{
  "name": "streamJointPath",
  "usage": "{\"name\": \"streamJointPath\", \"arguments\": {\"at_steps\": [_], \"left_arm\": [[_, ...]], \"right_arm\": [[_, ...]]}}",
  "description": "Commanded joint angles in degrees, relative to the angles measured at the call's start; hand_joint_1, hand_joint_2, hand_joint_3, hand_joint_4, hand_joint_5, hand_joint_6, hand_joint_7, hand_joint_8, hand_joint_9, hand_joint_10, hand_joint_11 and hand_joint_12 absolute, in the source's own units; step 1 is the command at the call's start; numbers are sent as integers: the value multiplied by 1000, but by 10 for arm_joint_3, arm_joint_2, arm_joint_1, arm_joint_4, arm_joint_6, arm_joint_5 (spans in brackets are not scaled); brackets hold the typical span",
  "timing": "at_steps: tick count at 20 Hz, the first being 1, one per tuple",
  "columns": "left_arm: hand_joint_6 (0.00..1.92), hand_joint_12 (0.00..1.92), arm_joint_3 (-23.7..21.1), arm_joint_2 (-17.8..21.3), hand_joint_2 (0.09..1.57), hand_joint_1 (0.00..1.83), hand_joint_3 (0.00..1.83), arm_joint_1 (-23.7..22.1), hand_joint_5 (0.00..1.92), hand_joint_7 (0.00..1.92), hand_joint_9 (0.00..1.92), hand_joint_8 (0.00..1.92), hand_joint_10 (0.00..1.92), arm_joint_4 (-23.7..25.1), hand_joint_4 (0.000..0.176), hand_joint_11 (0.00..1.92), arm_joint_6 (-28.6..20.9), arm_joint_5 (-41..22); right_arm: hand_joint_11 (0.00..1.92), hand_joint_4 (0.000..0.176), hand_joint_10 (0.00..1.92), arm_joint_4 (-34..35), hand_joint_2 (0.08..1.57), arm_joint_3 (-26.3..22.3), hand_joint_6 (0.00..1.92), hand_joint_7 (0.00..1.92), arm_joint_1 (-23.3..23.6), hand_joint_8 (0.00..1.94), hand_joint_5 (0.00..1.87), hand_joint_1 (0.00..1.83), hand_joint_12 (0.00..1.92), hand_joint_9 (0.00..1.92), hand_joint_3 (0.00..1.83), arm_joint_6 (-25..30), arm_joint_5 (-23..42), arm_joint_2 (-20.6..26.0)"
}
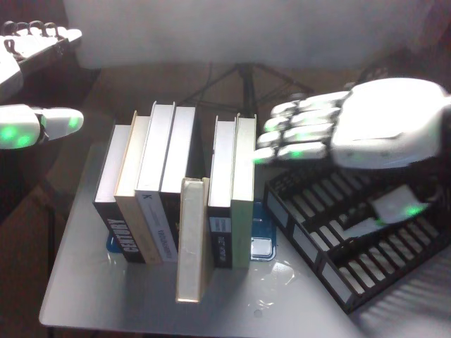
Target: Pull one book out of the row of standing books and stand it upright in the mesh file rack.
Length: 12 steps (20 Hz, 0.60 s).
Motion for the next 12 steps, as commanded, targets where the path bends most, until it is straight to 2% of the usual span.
{"name": "streamJointPath", "arguments": {"at_steps": [1,2,3,5,7,8,12], "left_arm": [[0,0,7,0,1249,296,0,-3,0,0,0,0,0,-21,37,0,3,-51],[1,0,12,0,1247,312,0,-3,2,0,0,0,0,-29,41,0,7,-42],[5,0,17,0,1247,341,0,-3,13,0,0,0,0,-32,34,0,7,-37],[0,0,27,-2,1246,324,0,-8,5,0,0,0,0,-33,43,0,7,-24],[2,0,31,-5,1245,364,0,-16,10,0,0,0,0,-29,37,0,2,-17],[2,2,26,4,1249,357,0,-4,11,0,0,0,0,-38,38,6,3,-21],[1,8,23,12,1247,355,0,7,5,0,0,0,0,-51,51,16,5,-20]], "right_arm": [[0,0,0,-6,1033,3,0,0,10,0,0,643,0,0,0,16,28,-4],[0,0,0,-15,1018,6,0,0,12,0,0,668,0,0,0,21,28,-12],[0,0,0,-26,1015,9,0,0,15,0,0,673,0,0,0,25,27,-22],[0,0,0,-31,1011,6,0,0,20,0,0,680,0,0,0,26,24,-28],[0,0,0,-35,999,4,0,0,22,0,0,685,0,0,0,26,24,-32],[0,0,0,-48,991,10,0,0,29,0,0,681,0,0,0,26,25,-49],[0,0,0,-65,976,11,0,0,33,0,0,655,0,0,0,26,27,-67]]}}
